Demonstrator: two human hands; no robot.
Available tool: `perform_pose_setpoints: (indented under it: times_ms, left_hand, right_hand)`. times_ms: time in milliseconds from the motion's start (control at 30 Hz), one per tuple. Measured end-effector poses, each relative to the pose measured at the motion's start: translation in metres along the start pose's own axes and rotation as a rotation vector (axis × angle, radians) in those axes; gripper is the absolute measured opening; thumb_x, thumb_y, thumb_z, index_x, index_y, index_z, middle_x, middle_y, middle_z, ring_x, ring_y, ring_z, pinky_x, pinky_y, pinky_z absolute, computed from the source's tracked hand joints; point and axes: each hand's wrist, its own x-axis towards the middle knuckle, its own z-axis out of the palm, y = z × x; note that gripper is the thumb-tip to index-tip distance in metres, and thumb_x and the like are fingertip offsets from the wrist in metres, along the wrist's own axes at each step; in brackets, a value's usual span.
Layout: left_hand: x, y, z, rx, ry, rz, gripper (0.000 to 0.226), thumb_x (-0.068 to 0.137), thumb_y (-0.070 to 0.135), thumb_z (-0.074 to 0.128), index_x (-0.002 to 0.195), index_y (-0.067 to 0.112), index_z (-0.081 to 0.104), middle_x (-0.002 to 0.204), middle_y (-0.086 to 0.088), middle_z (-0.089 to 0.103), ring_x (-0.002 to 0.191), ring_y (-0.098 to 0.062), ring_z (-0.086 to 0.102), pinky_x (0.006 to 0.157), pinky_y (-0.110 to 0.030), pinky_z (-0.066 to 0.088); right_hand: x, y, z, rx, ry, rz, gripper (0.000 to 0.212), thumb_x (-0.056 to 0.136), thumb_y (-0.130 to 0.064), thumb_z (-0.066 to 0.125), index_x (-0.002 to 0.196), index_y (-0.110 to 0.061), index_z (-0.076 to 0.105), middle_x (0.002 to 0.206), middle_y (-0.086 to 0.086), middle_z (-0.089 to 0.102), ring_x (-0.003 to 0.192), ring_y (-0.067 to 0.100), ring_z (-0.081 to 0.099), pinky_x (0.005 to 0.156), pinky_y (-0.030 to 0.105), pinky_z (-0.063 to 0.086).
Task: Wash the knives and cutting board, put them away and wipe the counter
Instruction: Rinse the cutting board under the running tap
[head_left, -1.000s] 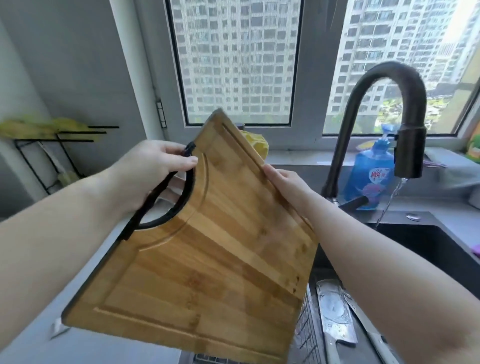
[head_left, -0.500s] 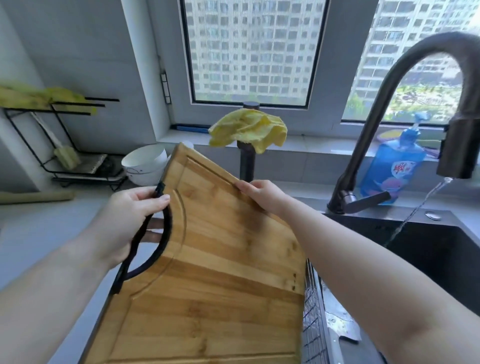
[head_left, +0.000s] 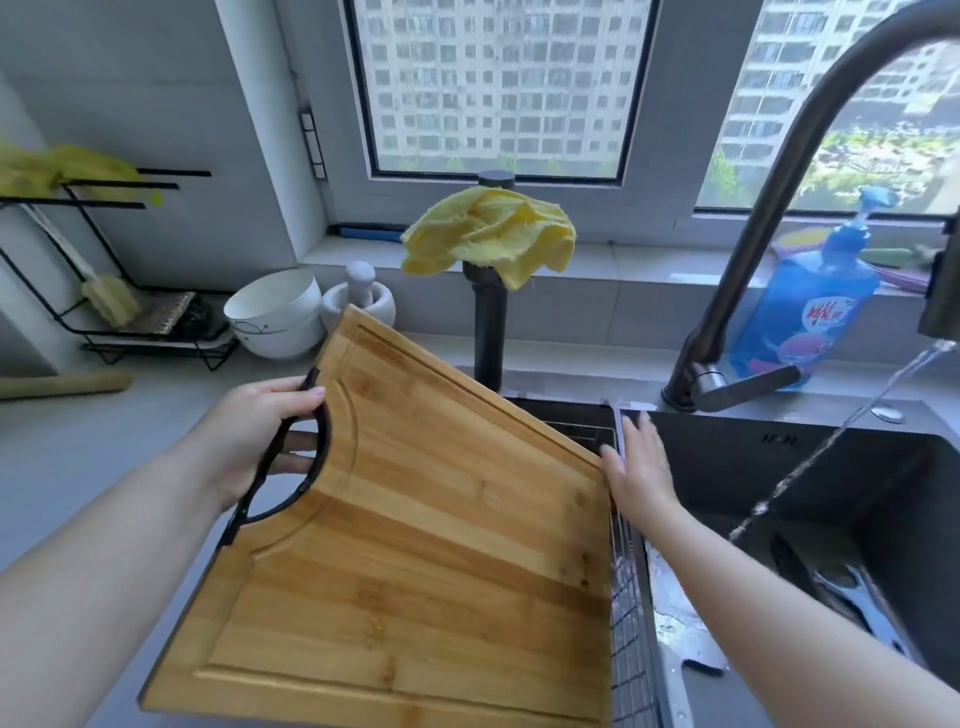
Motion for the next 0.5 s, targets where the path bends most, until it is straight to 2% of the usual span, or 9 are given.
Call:
perform_pose_setpoints:
  times_ms: [100,167,233,267,333,400,500]
  left_hand:
    - [0.017,-0.004,0.001,0.007,0.000,-0.026,0.027,0.094,0.008,0.042,0.082,0.011,0.065,0.070,-0.004,0.065,0.048,-0.015,0.065,0.041,-0.024,0.052]
    - [0.030,-0.008,0.003,0.019,0.025,-0.069,0.026,0.094,0.009,0.042,0.081,0.012,0.064,0.072,-0.005,0.062,0.045,-0.015,0.064,0.039,-0.023,0.051]
    - [0.042,-0.012,0.004,0.037,0.065,-0.117,0.022,0.094,0.010,0.043,0.084,0.010,0.061,0.074,-0.006,0.058,0.044,-0.017,0.062,0.035,-0.022,0.048]
    - [0.046,-0.015,0.005,0.048,0.075,-0.133,0.020,0.095,0.011,0.043,0.084,0.010,0.061,0.074,-0.006,0.058,0.044,-0.018,0.061,0.035,-0.021,0.048]
    - [0.054,-0.021,0.003,0.059,0.077,-0.144,0.022,0.095,0.010,0.043,0.081,0.011,0.060,0.065,-0.004,0.064,0.041,-0.015,0.062,0.035,-0.021,0.048]
    - [0.060,-0.025,0.001,0.057,0.074,-0.144,0.024,0.094,0.009,0.043,0.078,0.011,0.060,0.052,0.002,0.066,0.040,-0.013,0.062,0.036,-0.022,0.050]
    - [0.067,-0.030,-0.001,0.047,0.075,-0.140,0.025,0.094,0.007,0.043,0.076,0.009,0.060,0.047,0.004,0.064,0.040,-0.012,0.062,0.037,-0.021,0.050]
  right_hand:
    - [-0.025,0.036,0.013,0.258,-0.093,0.228,0.055,0.100,-0.024,0.032,0.148,-0.008,0.011,0.157,0.009,0.008,0.146,0.022,0.008,0.117,0.033,0.009]
    - [-0.038,0.045,0.024,0.419,-0.171,0.285,0.049,0.101,-0.027,0.029,0.146,-0.011,0.021,0.151,0.009,0.028,0.141,0.025,0.024,0.114,0.038,0.021]
    - [-0.043,0.046,0.029,0.515,-0.174,0.299,0.033,0.101,-0.024,0.027,0.129,-0.014,0.042,0.127,0.009,0.048,0.125,0.027,0.041,0.104,0.037,0.033]
    - [-0.044,0.045,0.029,0.556,-0.161,0.297,0.024,0.101,-0.022,0.027,0.116,-0.018,0.045,0.116,0.008,0.052,0.117,0.026,0.046,0.099,0.036,0.036]
    - [-0.042,0.045,0.030,0.590,-0.140,0.294,0.018,0.100,-0.021,0.028,0.105,-0.021,0.046,0.103,0.004,0.052,0.109,0.024,0.048,0.095,0.036,0.038]
    - [-0.040,0.046,0.032,0.603,-0.124,0.293,0.017,0.100,-0.021,0.029,0.103,-0.022,0.046,0.098,0.000,0.051,0.103,0.020,0.047,0.093,0.033,0.037]
    - [-0.040,0.048,0.032,0.611,-0.130,0.296,0.020,0.100,-0.021,0.030,0.102,-0.023,0.049,0.093,-0.005,0.051,0.100,0.015,0.045,0.096,0.034,0.037]
